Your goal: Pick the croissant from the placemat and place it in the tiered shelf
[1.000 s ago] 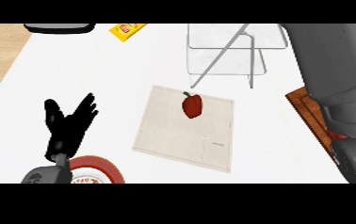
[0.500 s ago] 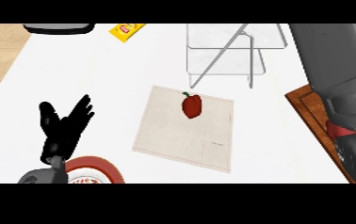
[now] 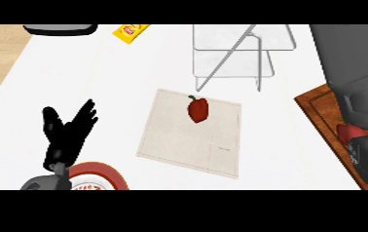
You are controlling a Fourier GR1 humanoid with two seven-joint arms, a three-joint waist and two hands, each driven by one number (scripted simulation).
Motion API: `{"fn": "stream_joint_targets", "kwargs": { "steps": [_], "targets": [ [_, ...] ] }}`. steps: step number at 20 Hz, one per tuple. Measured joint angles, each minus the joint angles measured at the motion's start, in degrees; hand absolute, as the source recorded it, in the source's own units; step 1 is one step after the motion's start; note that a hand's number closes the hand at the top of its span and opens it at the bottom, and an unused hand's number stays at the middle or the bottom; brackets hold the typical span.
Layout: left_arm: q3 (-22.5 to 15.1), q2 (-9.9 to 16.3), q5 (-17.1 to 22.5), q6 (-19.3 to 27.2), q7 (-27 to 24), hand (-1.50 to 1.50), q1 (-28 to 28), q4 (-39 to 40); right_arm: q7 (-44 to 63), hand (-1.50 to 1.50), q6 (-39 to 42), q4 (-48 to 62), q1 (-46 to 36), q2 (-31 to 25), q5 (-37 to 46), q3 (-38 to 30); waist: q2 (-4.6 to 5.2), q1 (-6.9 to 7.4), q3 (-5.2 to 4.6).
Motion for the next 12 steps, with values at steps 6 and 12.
{"fn": "stream_joint_targets", "kwargs": {
  "steps": [6,12],
  "targets": [
    [0.3,-0.4,-0.2,0.6,-0.1,0.0,-0.8,0.8,-0.4,-1.5,-3.6,-0.8,-0.7,0.8,-6.2,-6.1,-0.04,-0.13,0.03],
    [0.0,-0.7,-0.1,0.8,1.0,0.0,-0.2,-1.1,-0.2,-1.5,-7.1,-3.0,-0.8,0.9,-12.4,-11.9,-0.12,-0.16,0.03]
  ]
}}
